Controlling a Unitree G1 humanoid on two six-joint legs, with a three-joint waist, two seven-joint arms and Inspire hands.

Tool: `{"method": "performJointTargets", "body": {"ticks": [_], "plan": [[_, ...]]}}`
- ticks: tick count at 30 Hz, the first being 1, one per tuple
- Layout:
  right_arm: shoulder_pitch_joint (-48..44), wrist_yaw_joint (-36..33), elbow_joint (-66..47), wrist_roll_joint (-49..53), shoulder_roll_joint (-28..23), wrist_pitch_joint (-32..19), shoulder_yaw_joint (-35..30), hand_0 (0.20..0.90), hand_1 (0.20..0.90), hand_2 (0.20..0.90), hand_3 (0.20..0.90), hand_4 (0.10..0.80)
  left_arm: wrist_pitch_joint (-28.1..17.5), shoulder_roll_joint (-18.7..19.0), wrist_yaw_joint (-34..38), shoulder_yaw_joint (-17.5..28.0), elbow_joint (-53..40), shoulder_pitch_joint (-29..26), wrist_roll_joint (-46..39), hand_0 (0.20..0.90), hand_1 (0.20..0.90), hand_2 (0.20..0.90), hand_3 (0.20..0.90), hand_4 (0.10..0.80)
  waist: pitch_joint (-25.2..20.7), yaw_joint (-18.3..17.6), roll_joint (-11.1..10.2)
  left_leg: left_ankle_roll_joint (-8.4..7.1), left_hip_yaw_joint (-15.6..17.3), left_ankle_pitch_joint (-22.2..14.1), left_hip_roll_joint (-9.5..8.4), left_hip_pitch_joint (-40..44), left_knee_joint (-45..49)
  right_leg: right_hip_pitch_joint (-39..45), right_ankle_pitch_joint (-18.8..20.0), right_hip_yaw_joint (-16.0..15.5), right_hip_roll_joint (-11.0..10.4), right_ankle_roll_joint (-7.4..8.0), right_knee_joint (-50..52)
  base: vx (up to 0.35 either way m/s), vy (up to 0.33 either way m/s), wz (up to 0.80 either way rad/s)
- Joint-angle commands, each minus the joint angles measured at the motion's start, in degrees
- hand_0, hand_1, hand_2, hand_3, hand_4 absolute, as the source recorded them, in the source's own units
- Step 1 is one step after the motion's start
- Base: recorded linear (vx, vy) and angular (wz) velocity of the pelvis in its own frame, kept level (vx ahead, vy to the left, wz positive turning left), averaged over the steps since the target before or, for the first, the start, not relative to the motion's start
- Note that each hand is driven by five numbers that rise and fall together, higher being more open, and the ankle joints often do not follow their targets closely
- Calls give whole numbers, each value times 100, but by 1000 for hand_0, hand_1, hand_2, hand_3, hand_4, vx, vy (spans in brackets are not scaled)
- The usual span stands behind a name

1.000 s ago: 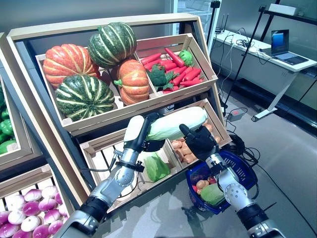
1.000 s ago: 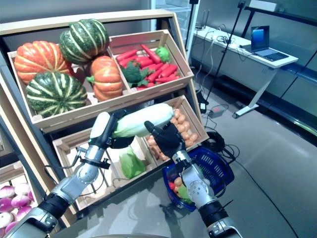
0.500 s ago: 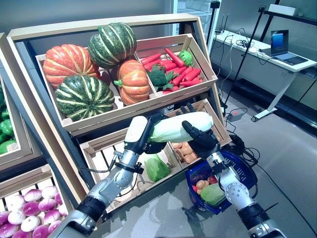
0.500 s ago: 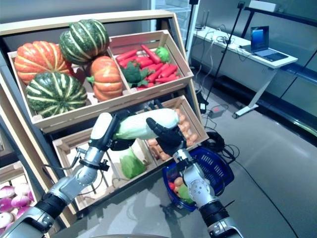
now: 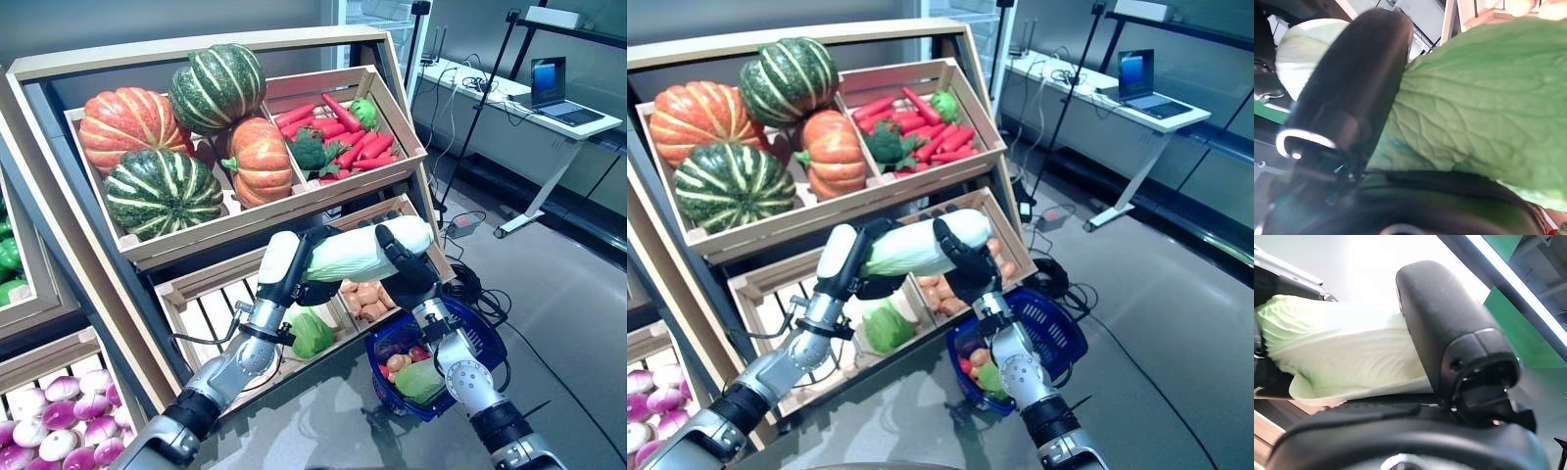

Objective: Put vegetables into the basket

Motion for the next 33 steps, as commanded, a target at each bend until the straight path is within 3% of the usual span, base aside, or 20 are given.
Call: {"method": "performJointTargets", "body": {"ticks": [1,2,3,8,15,25,33], "plan": [[-1359,562,-996,752,716,-567,-671,300,300,300,300,400,-764,-88,-350,-756,-210,-548,-86,300,300,300,300,400,-108,-32,-93,179,-143,-319,-91,-27,4,7,-9,-20,-33,-340,162,0,0,0],[-1343,562,-998,752,721,-574,-693,300,300,300,300,400,-726,-92,-389,-735,-213,-525,-162,324,324,324,324,416,-106,-33,-94,180,-142,-319,-88,-27,4,6,-2,-16,-32,-338,157,0,0,0],[-1329,547,-1011,748,719,-588,-714,300,300,300,300,400,-632,-105,-428,-700,-209,-494,-265,900,900,900,900,800,-103,-36,-97,180,-139,-318,-86,-26,4,2,6,-9,-30,-337,150,0,0,0],[-1281,392,-1007,537,705,-640,-789,300,300,300,300,400,-148,-181,-769,-532,-9,-388,-862,900,900,900,900,800,-90,-49,-99,182,-117,-312,-76,-22,4,-2,36,8,-23,-338,121,-1,-1,-3],[-1106,47,-768,-13,415,-776,-1162,300,300,300,300,400,413,-217,-1041,137,537,-42,-1493,900,900,900,900,800,-79,-75,-101,177,-67,-289,-52,-6,4,-23,72,37,-9,-347,103,2,-1,-1],[-1013,-412,-160,-310,-210,-1068,-1870,300,300,300,300,400,991,3,-928,707,1303,58,-1092,900,900,900,900,800,-49,-170,-34,149,13,-273,-27,49,4,-18,114,98,4,-341,59,33,-16,-5],[-1041,-838,787,-377,-952,-1171,-2323,300,300,300,300,400,1799,404,-789,1048,2314,-263,-1148,900,900,900,900,800,40,-314,85,92,107,-207,-9,10,4,-121,143,186,1,-331,61,31,-15,-4]]}}
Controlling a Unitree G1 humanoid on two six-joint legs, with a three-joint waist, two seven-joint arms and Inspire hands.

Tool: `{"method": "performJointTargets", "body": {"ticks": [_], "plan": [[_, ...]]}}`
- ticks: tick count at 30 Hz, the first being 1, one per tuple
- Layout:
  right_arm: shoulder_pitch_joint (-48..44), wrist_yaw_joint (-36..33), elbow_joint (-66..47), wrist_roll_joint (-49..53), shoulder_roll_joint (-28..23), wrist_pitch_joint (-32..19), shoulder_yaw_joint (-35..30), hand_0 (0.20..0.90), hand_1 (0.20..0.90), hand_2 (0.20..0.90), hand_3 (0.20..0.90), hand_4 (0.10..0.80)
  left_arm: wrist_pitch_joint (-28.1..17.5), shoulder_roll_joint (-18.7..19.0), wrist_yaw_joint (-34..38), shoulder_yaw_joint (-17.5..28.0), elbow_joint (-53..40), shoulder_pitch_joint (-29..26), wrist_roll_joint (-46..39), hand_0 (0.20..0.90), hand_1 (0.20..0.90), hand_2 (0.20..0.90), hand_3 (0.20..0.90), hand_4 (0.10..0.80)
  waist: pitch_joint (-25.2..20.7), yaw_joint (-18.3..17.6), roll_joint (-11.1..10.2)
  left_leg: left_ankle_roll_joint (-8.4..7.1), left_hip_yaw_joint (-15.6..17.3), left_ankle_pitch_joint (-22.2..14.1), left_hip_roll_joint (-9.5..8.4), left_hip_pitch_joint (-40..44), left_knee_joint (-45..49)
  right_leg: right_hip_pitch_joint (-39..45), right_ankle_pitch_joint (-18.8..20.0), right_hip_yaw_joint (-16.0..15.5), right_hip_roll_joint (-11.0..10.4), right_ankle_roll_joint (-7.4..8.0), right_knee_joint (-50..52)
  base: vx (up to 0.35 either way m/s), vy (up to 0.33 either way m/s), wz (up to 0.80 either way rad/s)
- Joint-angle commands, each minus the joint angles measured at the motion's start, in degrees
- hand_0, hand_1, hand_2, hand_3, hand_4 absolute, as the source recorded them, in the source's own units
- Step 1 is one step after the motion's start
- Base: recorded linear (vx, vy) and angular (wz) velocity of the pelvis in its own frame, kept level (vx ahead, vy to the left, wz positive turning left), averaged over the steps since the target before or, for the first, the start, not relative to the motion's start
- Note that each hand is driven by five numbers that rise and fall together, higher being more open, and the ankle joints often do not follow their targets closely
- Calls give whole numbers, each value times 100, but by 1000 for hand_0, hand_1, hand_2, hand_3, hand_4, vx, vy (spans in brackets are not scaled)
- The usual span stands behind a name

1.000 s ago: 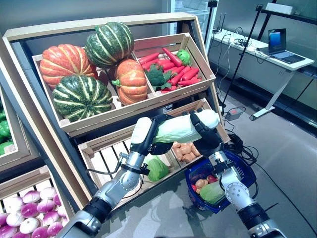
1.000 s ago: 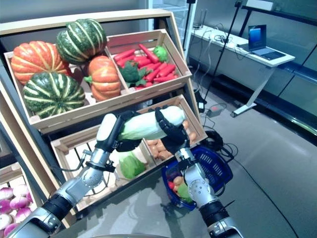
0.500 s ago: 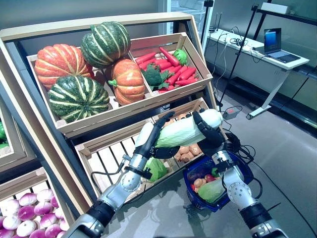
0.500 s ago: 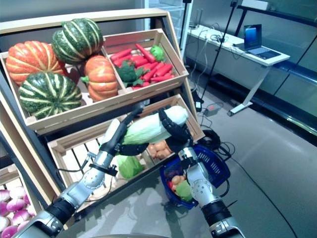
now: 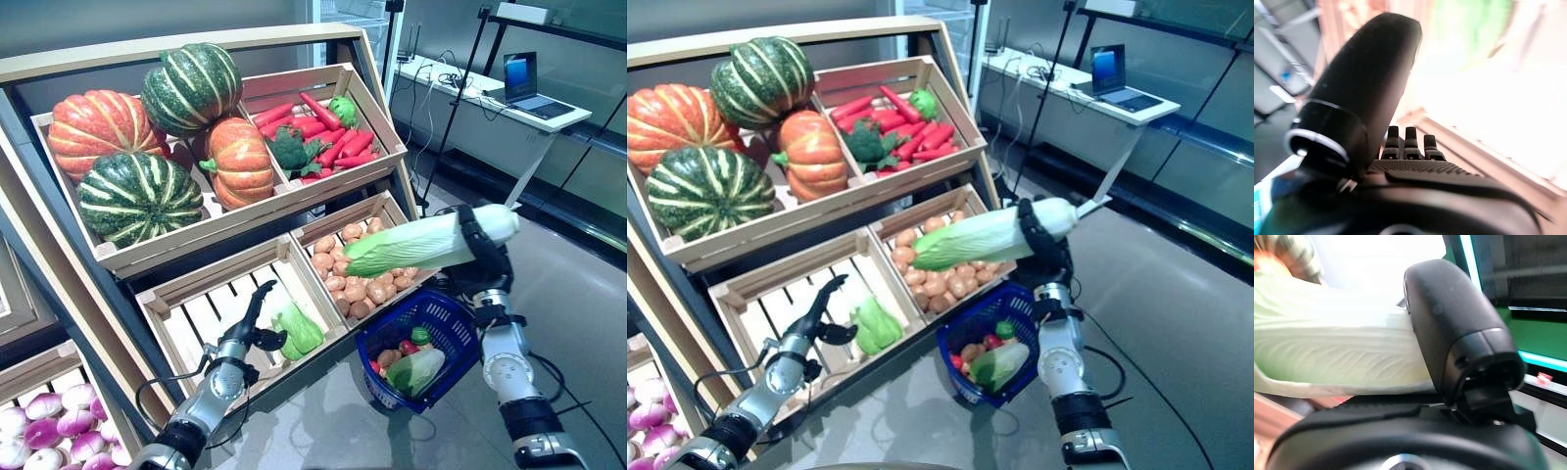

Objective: Put vegetables into the basket

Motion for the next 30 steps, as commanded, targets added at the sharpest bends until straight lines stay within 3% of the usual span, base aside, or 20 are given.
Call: {"method": "performJointTargets", "body": {"ticks": [1,4,6,8,9,13,17,21,23,30], "plan": [[-1029,-85,-93,99,-432,-711,-493,300,300,300,300,400,-24,382,460,334,389,-1006,5,900,900,900,900,800,68,-122,146,79,-125,-192,-28,-47,9,-81,-49,-91,-50,-300,277,0,0,0],[-1377,-413,450,148,-748,-842,-472,300,300,300,300,400,58,527,698,189,576,-1462,6,900,900,900,900,800,227,-161,211,43,-157,-157,-36,-246,80,-318,-78,-53,-75,-312,400,-142,-7,-8],[-2043,-671,1243,145,-1213,-976,-393,300,300,300,300,400,-79,743,1184,-15,729,-2260,-13,900,900,900,900,800,637,-211,307,-18,-222,-154,-38,-709,364,-805,-171,-43,-152,-352,750,-396,51,-15],[-2319,-759,1561,176,-1375,-960,-338,300,300,300,300,400,-175,837,1421,-101,790,-2603,6,900,900,900,900,800,827,-227,345,-46,-276,-116,-35,-960,516,-1040,-172,-39,-182,-387,902,-317,32,1],[-2637,-743,2030,199,-1580,-931,-281,300,300,300,300,400,-321,920,1679,-238,913,-3022,46,900,900,900,900,800,1072,-245,393,-95,-372,-106,-27,-1248,731,-1293,-218,-30,-224,-425,1122,-287,17,6],[-3354,-822,2955,44,-1896,-985,13,300,300,300,300,400,-521,1192,2189,-648,1064,-3959,271,900,900,900,900,800,1655,-252,489,-112,-510,-168,-86,-1979,1281,-2048,-337,18,-320,-500,1751,-227,3,1],[-3975,-878,3499,-51,-2068,-1006,300,300,300,300,300,400,-582,1366,2368,-902,1133,-4595,293,900,900,900,900,800,1915,-230,521,-113,-553,-255,-123,-2613,1804,-2740,-471,38,-402,-560,2384,-176,2,-7],[-4547,-1161,3762,-297,-2218,-996,640,300,300,300,300,400,-510,1602,2476,-1171,1039,-5235,319,900,900,900,900,800,2159,-201,526,-89,-584,-513,-94,-3458,2714,-3642,-763,163,-574,-622,3415,-162,-4,4],[-4846,-1351,3906,-498,-2286,-879,841,300,300,300,300,400,-394,1744,2579,-1357,880,-5589,395,900,900,900,900,800,2295,-182,521,-89,-649,-904,-16,-3938,3416,-4160,-1123,327,-777,-599,4208,-56,0,11],[-5407,-1295,4157,-518,-2429,-690,1221,300,300,300,300,400,6,2147,2767,-2032,523,-6285,1046,900,900,900,900,800,2432,-197,616,-24,-699,-1416,243,-5019,4579,-5266,-1519,668,-993,-618,5392,-35,25,8]]}}
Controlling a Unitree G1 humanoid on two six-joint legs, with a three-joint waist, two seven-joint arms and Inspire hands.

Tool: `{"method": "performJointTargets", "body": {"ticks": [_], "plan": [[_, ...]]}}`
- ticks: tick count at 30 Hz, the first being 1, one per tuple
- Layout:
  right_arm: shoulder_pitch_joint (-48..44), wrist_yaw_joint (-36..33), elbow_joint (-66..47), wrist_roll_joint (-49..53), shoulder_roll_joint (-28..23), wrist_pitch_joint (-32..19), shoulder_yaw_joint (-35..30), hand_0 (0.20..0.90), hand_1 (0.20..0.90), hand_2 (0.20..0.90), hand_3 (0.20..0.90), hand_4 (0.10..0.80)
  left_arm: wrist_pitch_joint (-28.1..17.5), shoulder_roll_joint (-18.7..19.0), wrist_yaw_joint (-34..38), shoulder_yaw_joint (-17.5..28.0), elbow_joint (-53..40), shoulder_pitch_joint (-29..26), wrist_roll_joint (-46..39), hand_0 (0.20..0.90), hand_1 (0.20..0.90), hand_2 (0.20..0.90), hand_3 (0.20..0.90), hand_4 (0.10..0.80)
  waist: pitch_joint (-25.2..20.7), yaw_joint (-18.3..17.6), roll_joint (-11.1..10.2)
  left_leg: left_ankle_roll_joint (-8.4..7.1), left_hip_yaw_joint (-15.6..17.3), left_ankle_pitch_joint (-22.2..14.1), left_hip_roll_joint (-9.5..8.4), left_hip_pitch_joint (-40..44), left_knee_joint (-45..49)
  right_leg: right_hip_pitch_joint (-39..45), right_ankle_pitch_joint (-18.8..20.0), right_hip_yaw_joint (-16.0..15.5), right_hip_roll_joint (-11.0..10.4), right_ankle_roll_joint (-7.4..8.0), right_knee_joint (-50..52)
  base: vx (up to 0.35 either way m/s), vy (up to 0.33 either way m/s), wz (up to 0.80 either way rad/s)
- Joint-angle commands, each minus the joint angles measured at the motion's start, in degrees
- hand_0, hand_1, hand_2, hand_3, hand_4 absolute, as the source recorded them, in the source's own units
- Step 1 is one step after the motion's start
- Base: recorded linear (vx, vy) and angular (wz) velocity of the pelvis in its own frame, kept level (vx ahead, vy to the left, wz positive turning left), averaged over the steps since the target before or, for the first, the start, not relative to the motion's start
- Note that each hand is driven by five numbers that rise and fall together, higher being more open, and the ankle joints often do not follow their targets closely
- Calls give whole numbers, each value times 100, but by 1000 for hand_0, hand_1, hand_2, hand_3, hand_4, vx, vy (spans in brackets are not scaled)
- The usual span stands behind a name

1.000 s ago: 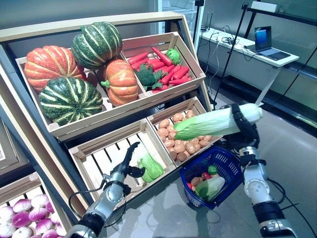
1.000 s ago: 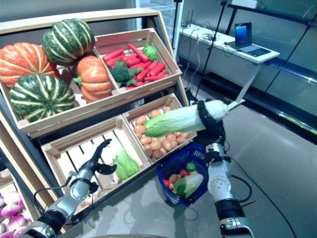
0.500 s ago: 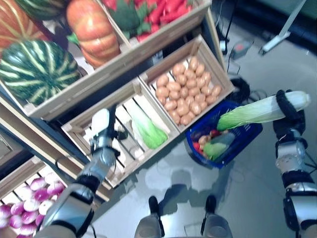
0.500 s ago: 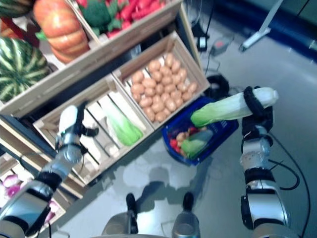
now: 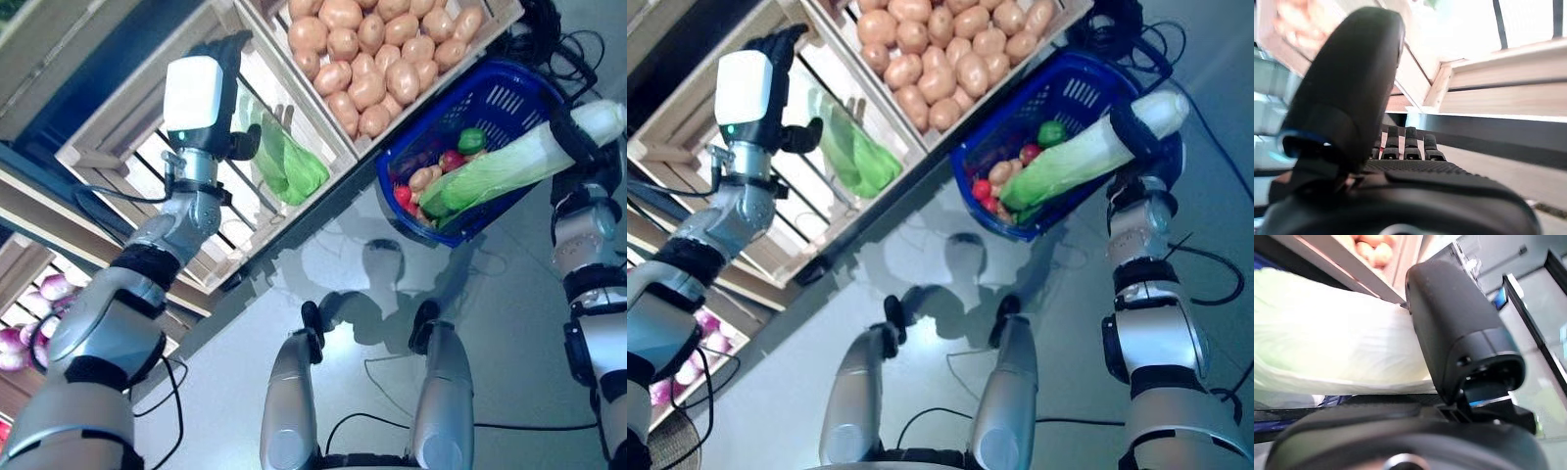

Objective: Put vegetables into the basket

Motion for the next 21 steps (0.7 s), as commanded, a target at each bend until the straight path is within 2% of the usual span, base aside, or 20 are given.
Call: {"method": "performJointTargets", "body": {"ticks": [1,7,8,9,14,17,18,21], "plan": [[-781,93,-197,-100,-684,-369,232,300,300,300,300,400,301,653,593,55,-367,-1029,334,900,900,900,900,800,-23,-40,-21,-166,-23,-614,228,-161,428,61,-240,242,55,-7,275,-3,54,6],[-1308,50,-48,-114,-822,-342,631,300,300,300,300,400,783,950,467,-556,-383,-1575,527,900,900,900,900,800,-22,-1,72,-132,-130,-777,231,-752,910,-551,-310,388,12,29,707,-5,19,1],[-1394,-28,-46,-168,-831,-331,683,799,799,799,799,733,856,1009,460,-632,-372,-1635,558,900,900,900,900,800,-22,5,80,-136,-140,-800,229,-801,964,-600,-315,407,19,39,742,0,0,0],[-1481,-107,-16,-222,-846,-291,741,900,900,900,900,800,888,1063,459,-699,-340,-1696,552,900,900,900,900,800,-22,13,89,-142,-143,-813,237,-831,1000,-627,-316,415,16,51,765,26,38,3],[-1691,-528,-3,-426,-811,-353,939,900,900,900,900,800,1098,1244,466,-843,-229,-1784,538,900,900,900,900,800,-22,54,118,-148,-151,-852,264,-900,1087,-719,-316,467,16,70,827,36,34,0],[-1751,-1084,42,-797,-805,-247,1012,900,900,900,900,800,1082,1313,329,-876,-97,-1744,579,900,900,900,900,800,-22,75,135,-167,-157,-859,283,-869,1106,-687,-322,502,17,74,835,52,42,2],[-1771,-1260,74,-866,-813,-37,1040,900,900,900,900,800,1098,1340,254,-900,-53,-1724,629,900,900,900,900,800,-22,80,145,-170,-157,-862,292,-844,1101,-673,-329,524,22,71,835,47,51,1],[-1837,-1049,153,-888,-830,112,1132,900,900,900,900,800,1192,1404,97,-901,9,-1663,654,900,900,900,900,800,-22,103,161,-176,-152,-848,297,-796,1055,-627,-329,541,29,63,794,39,48,0]]}}
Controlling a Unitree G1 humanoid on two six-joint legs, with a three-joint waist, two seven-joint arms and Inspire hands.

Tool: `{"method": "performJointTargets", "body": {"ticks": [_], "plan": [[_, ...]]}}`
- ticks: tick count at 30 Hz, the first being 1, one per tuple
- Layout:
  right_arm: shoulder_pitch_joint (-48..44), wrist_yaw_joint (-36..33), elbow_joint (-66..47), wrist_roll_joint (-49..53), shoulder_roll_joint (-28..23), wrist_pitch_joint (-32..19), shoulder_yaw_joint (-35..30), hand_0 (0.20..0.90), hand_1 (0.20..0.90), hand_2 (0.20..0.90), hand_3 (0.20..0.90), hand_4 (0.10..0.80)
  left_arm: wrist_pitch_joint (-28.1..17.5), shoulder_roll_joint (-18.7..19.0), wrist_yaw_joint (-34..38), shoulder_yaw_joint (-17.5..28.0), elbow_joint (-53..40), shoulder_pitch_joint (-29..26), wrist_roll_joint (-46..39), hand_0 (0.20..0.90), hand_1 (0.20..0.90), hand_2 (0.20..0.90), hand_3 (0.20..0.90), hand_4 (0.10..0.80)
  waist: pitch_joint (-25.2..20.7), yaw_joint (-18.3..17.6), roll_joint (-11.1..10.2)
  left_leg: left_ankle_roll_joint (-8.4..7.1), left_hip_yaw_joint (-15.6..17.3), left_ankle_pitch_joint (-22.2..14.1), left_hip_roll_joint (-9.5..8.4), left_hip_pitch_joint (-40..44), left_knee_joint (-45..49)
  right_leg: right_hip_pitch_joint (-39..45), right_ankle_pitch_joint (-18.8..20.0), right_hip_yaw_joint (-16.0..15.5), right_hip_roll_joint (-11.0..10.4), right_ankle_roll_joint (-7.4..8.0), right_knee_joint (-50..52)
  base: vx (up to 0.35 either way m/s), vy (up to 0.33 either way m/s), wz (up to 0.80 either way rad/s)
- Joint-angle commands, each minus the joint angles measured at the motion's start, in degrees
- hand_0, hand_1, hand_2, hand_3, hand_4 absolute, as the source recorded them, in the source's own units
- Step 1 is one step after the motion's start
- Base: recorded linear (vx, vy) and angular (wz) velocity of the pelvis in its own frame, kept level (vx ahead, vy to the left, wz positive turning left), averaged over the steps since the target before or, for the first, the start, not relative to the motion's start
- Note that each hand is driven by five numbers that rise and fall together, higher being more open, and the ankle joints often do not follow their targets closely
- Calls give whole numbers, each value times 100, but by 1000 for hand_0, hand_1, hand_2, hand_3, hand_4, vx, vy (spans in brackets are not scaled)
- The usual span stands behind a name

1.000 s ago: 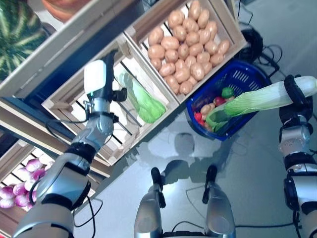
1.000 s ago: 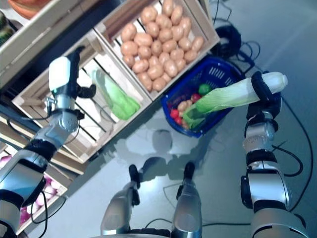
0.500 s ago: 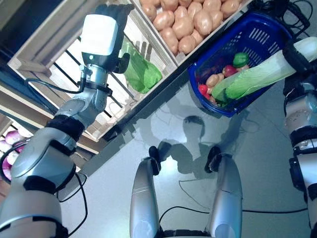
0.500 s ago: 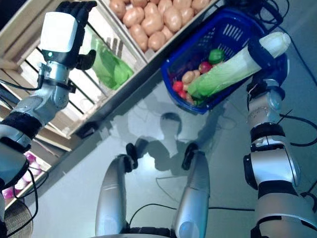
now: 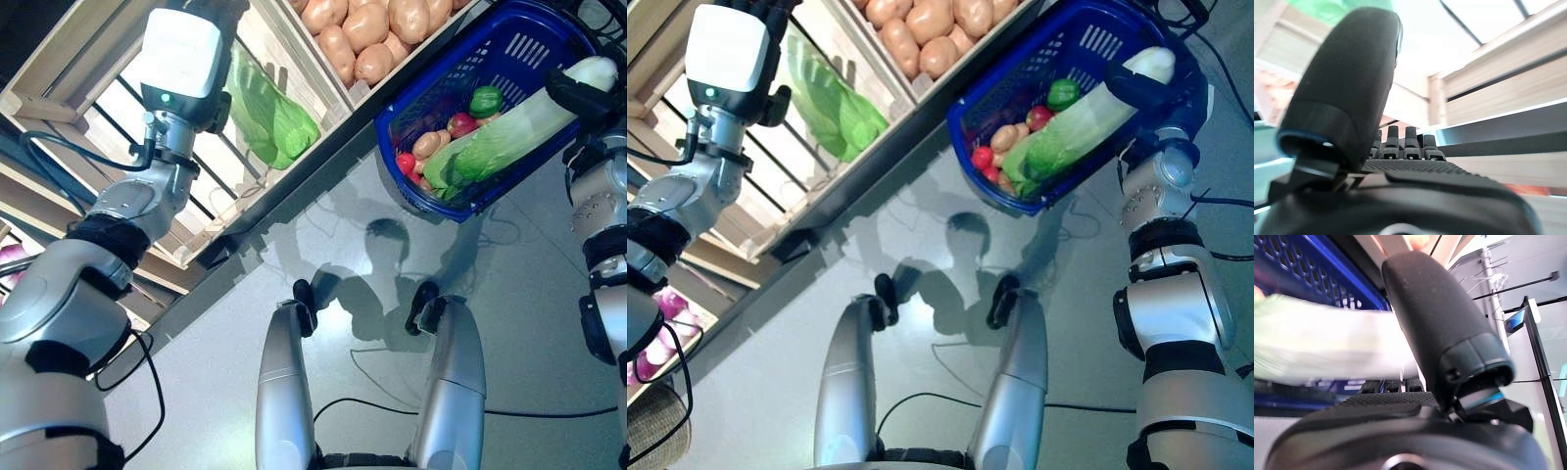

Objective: Put vegetables into the basket

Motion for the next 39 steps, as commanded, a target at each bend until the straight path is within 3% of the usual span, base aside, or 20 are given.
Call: {"method": "performJointTargets", "body": {"ticks": [1,6,14,20,30,36,39], "plan": [[-822,-62,-45,-256,-492,-221,219,900,900,900,900,800,318,674,124,271,11,-894,127,900,900,900,900,800,-26,-22,157,-123,131,-533,147,525,-170,652,26,406,91,297,-426,32,37,0],[-807,274,-102,46,-567,-246,336,900,900,900,900,800,603,923,-148,172,302,-840,296,900,900,900,900,800,-26,3,120,-152,127,-540,213,540,-165,669,55,412,88,290,-460,23,23,0],[-439,823,-626,646,-535,-373,201,900,900,900,900,800,390,1037,-523,37,209,-745,782,900,900,900,900,800,-26,-32,75,-187,163,-550,270,530,-196,658,118,405,79,296,-573,23,38,0],[-82,1017,-1620,734,-538,-418,250,900,900,900,900,800,283,1139,-796,-426,-153,-1000,1311,900,900,900,900,800,-26,-131,23,-201,202,-598,309,220,-85,342,228,408,61,344,-604,-13,50,0],[635,1112,-2606,1066,-750,-224,197,900,900,900,900,800,168,1184,112,-724,-453,-1315,2080,900,900,900,900,800,-26,-254,-110,-160,110,-742,382,-660,421,-522,358,394,-63,405,-366,-27,37,-7],[582,1242,-2488,1312,-759,-211,188,900,900,900,900,800,160,1077,-138,-978,-390,-1550,2464,900,900,900,900,800,-26,-270,-121,-124,31,-809,393,-1070,680,-922,379,409,-128,443,-178,0,0,0],[610,1263,-2546,1444,-781,-153,160,900,900,900,900,800,327,1042,-762,-1078,-433,-1630,2492,900,900,900,900,800,-26,-284,-137,-92,3,-826,402,-1283,819,-1113,404,421,-161,467,-84,-32,-2,-1]]}}
